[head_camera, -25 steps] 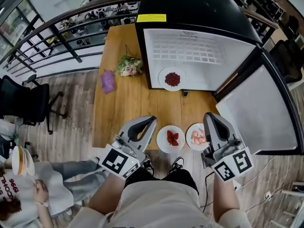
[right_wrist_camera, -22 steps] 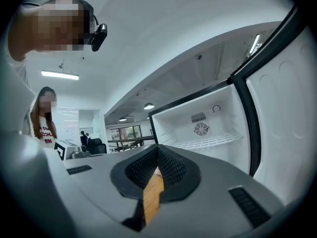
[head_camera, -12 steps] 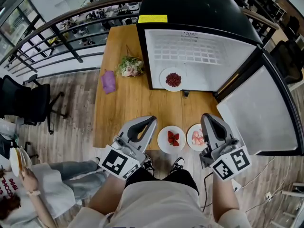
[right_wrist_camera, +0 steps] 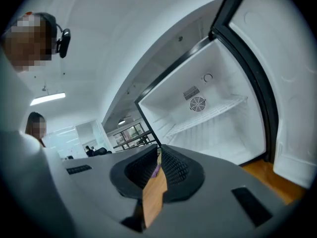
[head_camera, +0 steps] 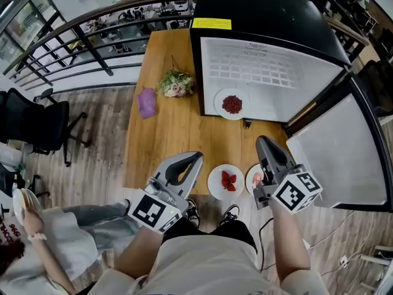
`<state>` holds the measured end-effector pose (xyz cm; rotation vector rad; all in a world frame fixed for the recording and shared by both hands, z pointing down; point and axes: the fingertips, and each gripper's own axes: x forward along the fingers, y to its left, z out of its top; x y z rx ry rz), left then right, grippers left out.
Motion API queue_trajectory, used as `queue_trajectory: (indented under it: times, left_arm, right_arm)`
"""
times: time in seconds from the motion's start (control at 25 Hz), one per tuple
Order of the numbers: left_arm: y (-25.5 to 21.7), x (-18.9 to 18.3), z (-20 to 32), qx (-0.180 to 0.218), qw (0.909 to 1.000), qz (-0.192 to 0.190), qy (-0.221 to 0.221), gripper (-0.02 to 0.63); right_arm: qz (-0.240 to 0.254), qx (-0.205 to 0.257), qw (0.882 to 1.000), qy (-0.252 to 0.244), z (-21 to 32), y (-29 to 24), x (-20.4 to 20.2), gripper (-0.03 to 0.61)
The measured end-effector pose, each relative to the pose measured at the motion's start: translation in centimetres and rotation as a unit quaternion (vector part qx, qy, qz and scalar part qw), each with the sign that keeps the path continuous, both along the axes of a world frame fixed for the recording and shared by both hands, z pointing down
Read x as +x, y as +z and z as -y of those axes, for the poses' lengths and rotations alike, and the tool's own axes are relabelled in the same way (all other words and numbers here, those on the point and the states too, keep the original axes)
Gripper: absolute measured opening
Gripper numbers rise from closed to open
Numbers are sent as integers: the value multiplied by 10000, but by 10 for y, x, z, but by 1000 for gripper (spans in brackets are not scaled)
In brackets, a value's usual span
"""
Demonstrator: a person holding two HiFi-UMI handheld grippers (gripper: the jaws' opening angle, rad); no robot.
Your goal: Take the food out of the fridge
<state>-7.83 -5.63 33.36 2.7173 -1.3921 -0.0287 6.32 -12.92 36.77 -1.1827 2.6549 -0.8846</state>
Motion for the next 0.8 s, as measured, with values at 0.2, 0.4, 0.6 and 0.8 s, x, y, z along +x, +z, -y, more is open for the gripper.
queue_trajectory:
  times: [0.2,0.4,0.6,0.8]
  left_arm:
    - [11,-17,0,-110,9998,17,-184,6]
    - [23,-35,4,-265,9989,28,-379,6]
    - [37,-45,14,-435,9980,18,-457,6]
    - [50,-50,24,-561,9973,5,-474,6]
  right_arm:
    - [641,-770,9948,166,35,31,-10,96]
    - [1118,-1782,9760,563,68,79,-13,109]
    - [1490,-2476,9534,866,94,124,-13,123]
    - [1953,-3227,9179,1233,113,169,-12,144]
